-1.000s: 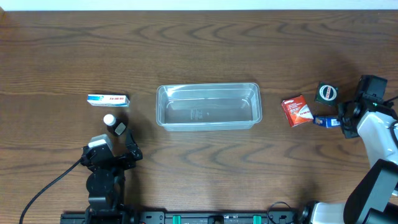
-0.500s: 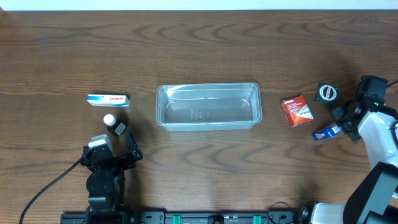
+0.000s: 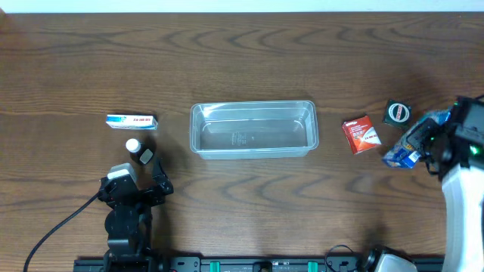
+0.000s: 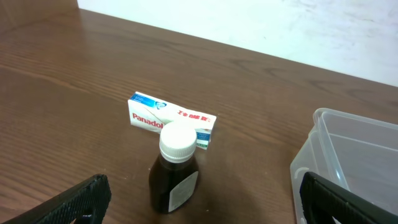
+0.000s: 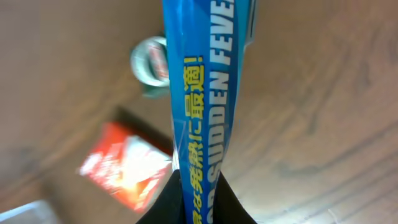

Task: Pack container
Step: 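Lift the blue box upright with the right gripper, then carry the blue box left over the clear container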

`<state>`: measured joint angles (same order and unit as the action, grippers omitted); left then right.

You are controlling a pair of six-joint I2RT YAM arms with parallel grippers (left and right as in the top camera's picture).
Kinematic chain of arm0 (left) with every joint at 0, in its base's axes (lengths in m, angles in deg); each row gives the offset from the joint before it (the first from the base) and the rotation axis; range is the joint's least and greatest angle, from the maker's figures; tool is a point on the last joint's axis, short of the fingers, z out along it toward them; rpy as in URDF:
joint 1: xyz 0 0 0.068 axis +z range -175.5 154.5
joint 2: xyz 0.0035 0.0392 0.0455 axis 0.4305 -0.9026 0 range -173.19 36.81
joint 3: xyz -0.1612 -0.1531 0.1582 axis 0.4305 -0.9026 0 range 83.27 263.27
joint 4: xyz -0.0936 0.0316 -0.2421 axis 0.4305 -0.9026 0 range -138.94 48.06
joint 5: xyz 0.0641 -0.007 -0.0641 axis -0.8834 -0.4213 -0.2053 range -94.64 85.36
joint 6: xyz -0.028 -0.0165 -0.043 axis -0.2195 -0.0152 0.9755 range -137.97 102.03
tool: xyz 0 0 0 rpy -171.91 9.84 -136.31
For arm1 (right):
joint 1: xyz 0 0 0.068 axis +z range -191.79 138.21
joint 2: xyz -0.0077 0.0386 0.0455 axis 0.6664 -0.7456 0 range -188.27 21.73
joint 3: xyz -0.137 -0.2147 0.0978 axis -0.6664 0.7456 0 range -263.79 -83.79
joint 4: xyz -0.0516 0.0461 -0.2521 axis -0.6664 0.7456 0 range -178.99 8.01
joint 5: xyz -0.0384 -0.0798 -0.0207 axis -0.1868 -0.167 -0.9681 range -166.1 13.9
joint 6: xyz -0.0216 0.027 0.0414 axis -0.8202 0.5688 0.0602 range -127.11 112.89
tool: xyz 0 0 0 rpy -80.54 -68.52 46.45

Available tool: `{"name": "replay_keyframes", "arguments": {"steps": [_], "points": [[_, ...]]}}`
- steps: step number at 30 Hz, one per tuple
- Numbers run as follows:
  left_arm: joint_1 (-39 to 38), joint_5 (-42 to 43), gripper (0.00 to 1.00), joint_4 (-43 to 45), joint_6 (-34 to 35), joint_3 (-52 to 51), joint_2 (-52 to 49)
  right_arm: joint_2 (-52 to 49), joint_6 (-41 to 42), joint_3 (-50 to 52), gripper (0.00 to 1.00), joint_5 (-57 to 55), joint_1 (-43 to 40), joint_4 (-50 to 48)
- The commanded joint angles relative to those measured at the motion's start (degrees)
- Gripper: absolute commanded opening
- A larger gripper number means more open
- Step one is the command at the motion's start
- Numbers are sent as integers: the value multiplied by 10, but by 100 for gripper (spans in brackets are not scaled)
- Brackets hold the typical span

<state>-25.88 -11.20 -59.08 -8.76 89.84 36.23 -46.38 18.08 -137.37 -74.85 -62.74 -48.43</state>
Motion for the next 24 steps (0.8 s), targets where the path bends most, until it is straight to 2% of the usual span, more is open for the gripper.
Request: {"name": "replay_keyframes", "arguments": {"steps": [1, 7, 12, 16, 24], "points": [[3, -1, 98, -17, 1, -9, 3, 52, -31, -10, 10, 101, 1, -11], [3, -1, 98, -17, 1, -9, 3, 110, -36, -10, 11, 232, 48, -54], [3, -1, 98, -17, 1, -9, 3, 109, -16, -9, 11, 242, 133, -99], [3, -1, 98, -17, 1, -9, 3, 93, 27, -10, 10, 182, 219, -136], [3, -1, 98, -17, 1, -9, 3, 35, 132, -9, 5, -30, 395, -200]]}}
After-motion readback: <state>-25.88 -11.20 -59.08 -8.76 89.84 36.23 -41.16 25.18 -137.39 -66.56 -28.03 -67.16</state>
